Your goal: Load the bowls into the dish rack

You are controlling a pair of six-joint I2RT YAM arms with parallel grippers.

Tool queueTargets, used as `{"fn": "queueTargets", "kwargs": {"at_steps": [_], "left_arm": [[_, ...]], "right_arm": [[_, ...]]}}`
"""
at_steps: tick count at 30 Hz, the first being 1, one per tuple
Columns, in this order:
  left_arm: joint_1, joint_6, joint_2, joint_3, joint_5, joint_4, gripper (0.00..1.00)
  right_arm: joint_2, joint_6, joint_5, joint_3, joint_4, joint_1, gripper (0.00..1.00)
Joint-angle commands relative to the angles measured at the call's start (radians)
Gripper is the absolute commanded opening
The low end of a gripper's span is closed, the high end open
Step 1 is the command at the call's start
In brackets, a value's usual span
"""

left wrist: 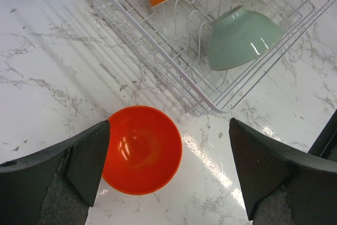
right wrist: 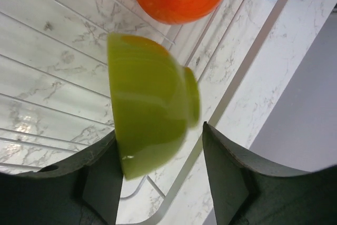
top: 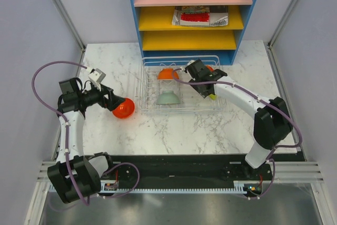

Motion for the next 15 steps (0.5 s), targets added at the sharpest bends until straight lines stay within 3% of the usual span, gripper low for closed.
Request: {"fn": "queueTargets", "kwargs": {"at_steps": [1,15], "left_arm": [[0.005,-0.024,-0.019,-0.001,0.048,0.033,1.0],[0.007,-0.02,-0.026,-0.007,0.062,0.033,1.0]], "right_arm": [[0.036,-0.039,0.157,-0.012,-0.005,0.02,0.0],[0.091,-0.062,0.219,-0.016,-0.008,0.068,0.0]]}}
